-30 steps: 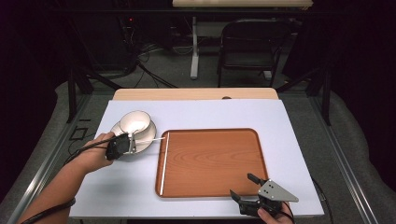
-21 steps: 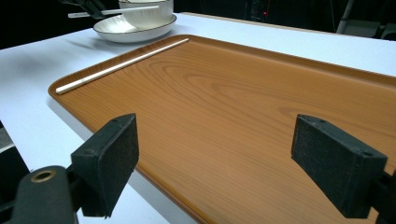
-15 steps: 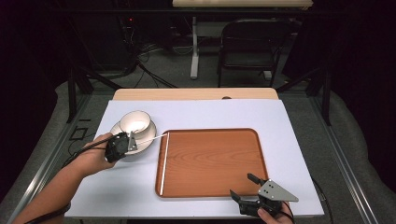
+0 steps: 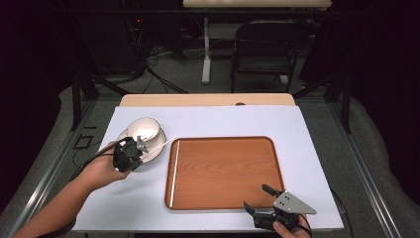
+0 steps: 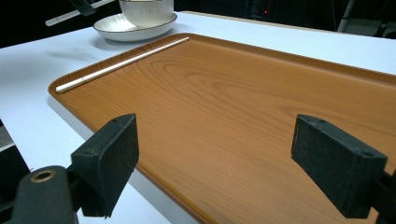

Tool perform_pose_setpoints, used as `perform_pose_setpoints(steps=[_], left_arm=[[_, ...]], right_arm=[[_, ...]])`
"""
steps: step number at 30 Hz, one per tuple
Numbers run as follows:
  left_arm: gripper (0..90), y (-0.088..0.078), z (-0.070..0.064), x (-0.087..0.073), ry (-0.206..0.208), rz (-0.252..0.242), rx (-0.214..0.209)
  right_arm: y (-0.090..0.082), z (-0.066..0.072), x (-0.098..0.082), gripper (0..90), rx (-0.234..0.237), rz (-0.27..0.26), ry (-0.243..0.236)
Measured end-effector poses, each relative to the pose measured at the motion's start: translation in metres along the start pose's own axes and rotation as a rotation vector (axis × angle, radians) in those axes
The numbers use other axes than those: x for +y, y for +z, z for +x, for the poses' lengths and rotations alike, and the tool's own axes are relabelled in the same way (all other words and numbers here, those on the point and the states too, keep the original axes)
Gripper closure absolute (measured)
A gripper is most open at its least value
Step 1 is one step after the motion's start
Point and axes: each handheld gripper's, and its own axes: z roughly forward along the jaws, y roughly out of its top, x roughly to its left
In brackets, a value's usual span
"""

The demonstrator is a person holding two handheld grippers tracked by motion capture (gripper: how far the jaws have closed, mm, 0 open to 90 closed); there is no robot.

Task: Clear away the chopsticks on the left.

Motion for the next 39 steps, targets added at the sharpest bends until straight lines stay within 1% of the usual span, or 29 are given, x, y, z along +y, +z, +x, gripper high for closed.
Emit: perform_pose_setpoints(steps=[3, 4, 7, 12, 16, 18, 19, 20, 21, 24, 27, 32, 36, 39], left_arm=[[84.3, 0.0, -0.004, 0.007, -0.079, 0.002, -0.05], [84.3, 0.0, -0.005, 0.009, -0.1, 0.001, -0.058], [84.3, 0.0, -0.006, 0.016, -0.191, -0.008, -0.103], [84.4, 0.001, -0.007, 0.025, -0.327, -0.016, -0.157], [84.4, 0.005, -0.005, 0.028, -0.421, -0.023, -0.213], [84.4, 0.008, -0.004, 0.03, -0.462, -0.024, -0.233], [84.4, 0.011, -0.004, 0.03, -0.498, -0.029, -0.248], [84.4, 0.013, -0.004, 0.03, -0.536, -0.028, -0.277], [84.4, 0.013, -0.004, 0.03, -0.536, -0.028, -0.277], [84.5, 0.019, -0.003, 0.031, -0.617, -0.032, -0.332], [84.5, 0.025, -0.005, 0.032, -0.673, -0.029, -0.361], [84.5, 0.033, -0.008, 0.034, -0.741, -0.017, -0.399], [84.4, 0.039, -0.01, 0.035, -0.801, -0.023, -0.431], [84.5, 0.043, -0.013, 0.036, -0.819, -0.026, -0.436]], right_arm=[[0.0, 0.0, 0.0, 14.4, -0.001, 0.0, 0.002], [0.0, 0.0, 0.0, 14.4, -0.002, 0.0, 0.005], [0.0, 0.0, 0.0, 14.4, -0.001, 0.0, 0.002], [0.0, 0.0, 0.0, 14.4, 0.0, -0.001, 0.004], [0.0, 0.0, 0.0, 14.4, 0.002, 0.0, 0.003], [0.0, 0.0, 0.0, 14.4, 0.002, 0.0, 0.003], [0.0, 0.0, 0.0, 14.4, 0.001, -0.001, 0.002], [0.0, 0.0, 0.0, 14.4, 0.001, -0.002, 0.003], [0.0, 0.0, 0.0, 14.4, 0.001, -0.002, 0.003], [-0.001, 0.0, 0.0, 14.4, 0.001, -0.001, 0.008], [0.0, -0.001, 0.0, 14.4, 0.002, -0.001, 0.008], [-0.001, -0.001, 0.0, 14.4, 0.002, -0.002, 0.009], [-0.001, -0.001, 0.0, 14.4, 0.004, -0.001, 0.009], [0.0, -0.001, 0.0, 14.4, 0.003, -0.001, 0.008]])
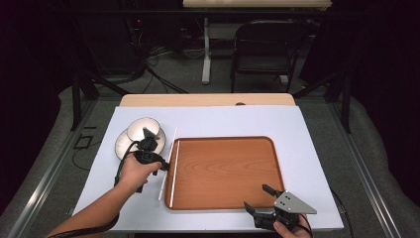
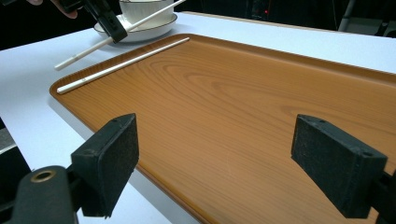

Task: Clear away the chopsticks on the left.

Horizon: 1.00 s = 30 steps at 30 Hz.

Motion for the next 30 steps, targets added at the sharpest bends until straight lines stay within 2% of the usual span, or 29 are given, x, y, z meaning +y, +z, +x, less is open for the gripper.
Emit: perform_pose_setpoints(steps=[13, 26, 27, 30], left_arm=[[84.5, 0.016, 0.001, -0.001, -0.063, -0.009, -0.054], [83.8, 0.027, 0.006, -0.005, -0.106, 0.011, -0.036], [83.6, 0.028, 0.007, -0.005, -0.119, 0.017, -0.044], [83.4, 0.028, 0.008, -0.005, -0.118, 0.024, -0.047]], right_arm=[[0.0, 0.0, 0.0, 14.4, 0.001, -0.001, 0.003], [-0.001, 0.0, 0.0, 14.4, 0.003, -0.001, 0.004], [-0.001, 0.0, 0.0, 14.4, 0.004, -0.001, 0.003], [-0.001, 0.0, 0.0, 14.4, 0.006, -0.002, 0.006]])
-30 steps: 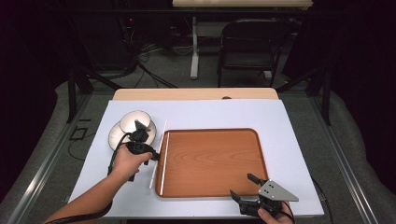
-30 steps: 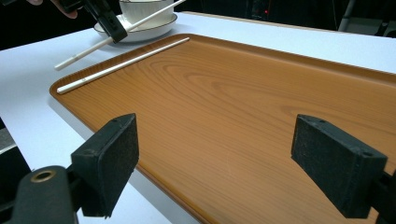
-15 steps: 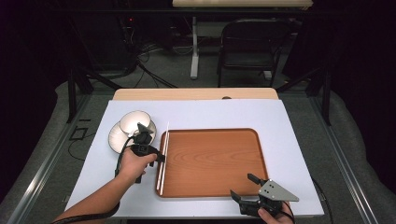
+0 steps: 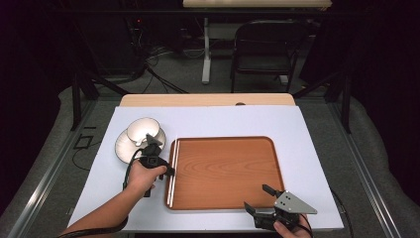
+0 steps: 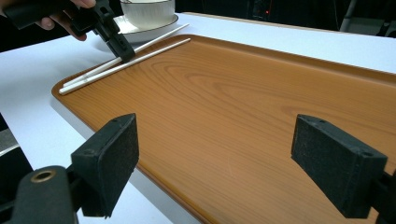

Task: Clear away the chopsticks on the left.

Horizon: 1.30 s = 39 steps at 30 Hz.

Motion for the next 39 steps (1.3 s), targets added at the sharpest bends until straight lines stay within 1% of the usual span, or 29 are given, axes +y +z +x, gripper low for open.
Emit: perform_pose_setpoints(steps=[2, 4, 9, 10, 16, 20, 21, 24, 25, 29, 31, 33, 37, 38, 39], left_arm=[[83.0, 0.001, 0.0, 0.0, 0.0, -0.004, 0.003], [82.7, 0.001, -0.001, -0.001, 0.005, 0.007, 0.008], [82.5, 0.001, -0.003, -0.003, 0.003, 0.002, 0.015], [82.8, 0.0, -0.002, -0.003, 0.009, 0.007, 0.016], [83.0, 0.0, -0.003, -0.005, 0.002, -0.004, 0.018], [83.2, 0.001, -0.004, -0.007, 0.006, 0.01, 0.024], [83.3, 0.001, -0.005, -0.008, 0.009, 0.019, 0.026], [83.6, 0.001, -0.006, -0.01, 0.01, 0.01, 0.031], [83.5, 0.0, -0.006, -0.01, 0.014, 0.015, 0.034], [80.9, -0.003, -0.007, -0.01, 0.03, 0.004, 0.035], [79.3, -0.005, -0.009, -0.009, 0.048, -0.002, 0.046], [76.6, -0.007, -0.012, -0.009, 0.067, -0.012, 0.065], [73.1, -0.013, -0.014, -0.009, 0.09, -0.025, 0.083], [72.0, -0.015, -0.015, -0.009, 0.102, -0.024, 0.093], [71.0, -0.016, -0.015, -0.01, 0.104, -0.024, 0.09]], right_arm=[[0.0, 0.0, 0.0, 14.4, 0.002, -0.001, 0.003], [0.0, -0.001, 0.0, 14.4, 0.001, 0.0, 0.004], [0.0, -0.001, 0.0, 14.4, 0.003, -0.002, 0.006], [0.0, -0.001, 0.0, 14.4, 0.004, -0.002, 0.006], [0.0, -0.001, 0.0, 14.4, 0.003, -0.003, 0.008], [0.0, -0.001, 0.0, 14.4, 0.004, -0.003, 0.008], [0.0, -0.001, 0.0, 14.4, 0.003, -0.004, 0.008], [0.0, -0.001, 0.0, 14.4, 0.003, -0.003, 0.012], [0.0, -0.001, 0.0, 14.4, 0.004, -0.003, 0.012], [0.0, -0.001, 0.0, 14.4, 0.005, -0.005, 0.008], [0.0, -0.001, 0.0, 14.4, 0.005, -0.005, 0.008], [0.0, -0.001, 0.0, 14.4, 0.004, -0.004, 0.009], [0.0, -0.001, 0.0, 14.4, 0.005, -0.004, 0.009], [0.0, -0.001, 0.0, 14.4, 0.005, -0.004, 0.009], [0.0, -0.001, 0.0, 14.4, 0.005, -0.004, 0.007]])
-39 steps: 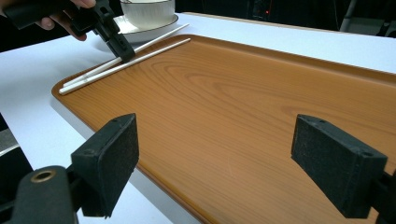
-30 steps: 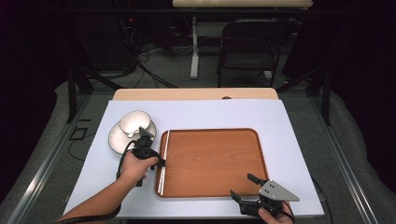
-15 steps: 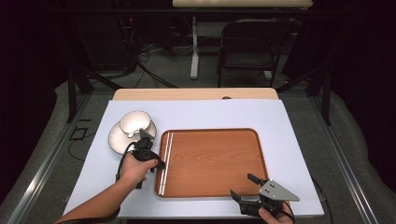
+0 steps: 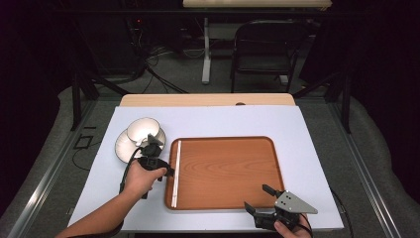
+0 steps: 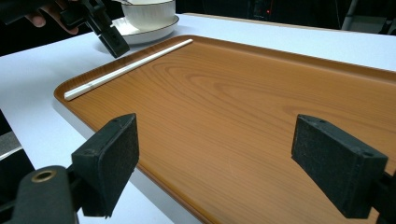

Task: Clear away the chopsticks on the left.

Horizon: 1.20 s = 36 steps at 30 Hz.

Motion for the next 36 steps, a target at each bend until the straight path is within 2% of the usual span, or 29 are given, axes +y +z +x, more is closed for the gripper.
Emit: perform_pose_setpoints(steps=[9, 13, 18, 20, 25, 27, 29, 33, 36], left_arm=[[60.8, -0.008, -0.003, -0.002, 0.046, -0.013, 0.022], [61.1, -0.011, -0.005, -0.004, 0.077, -0.011, 0.031], [60.8, -0.017, -0.008, -0.006, 0.165, -0.041, 0.082], [60.9, -0.019, -0.008, -0.007, 0.188, -0.052, 0.088], [62.2, -0.024, -0.007, -0.009, 0.209, -0.068, 0.089], [61.2, -0.026, -0.007, -0.011, 0.228, -0.078, 0.102], [58.5, -0.027, -0.007, -0.012, 0.242, -0.087, 0.113], [52.8, -0.028, -0.006, -0.015, 0.237, -0.098, 0.102], [47.7, -0.029, -0.005, -0.017, 0.241, -0.11, 0.112]], right_arm=[[0.0, 0.0, 0.0, 14.3, 0.0, 0.001, 0.001], [0.0, 0.0, 0.0, 14.4, -0.001, 0.002, 0.005], [0.001, 0.0, 0.0, 14.4, -0.001, 0.002, 0.004], [0.001, 0.0, 0.0, 14.4, -0.002, 0.002, 0.006], [0.0, 0.0, 0.0, 14.4, -0.002, 0.001, 0.007], [0.001, -0.001, 0.0, 14.4, -0.004, 0.001, 0.008], [0.0, -0.001, 0.0, 14.4, -0.005, 0.003, 0.008], [0.001, -0.002, 0.0, 14.4, -0.008, 0.003, 0.015], [0.001, -0.002, 0.0, 14.4, -0.006, 0.002, 0.019]])
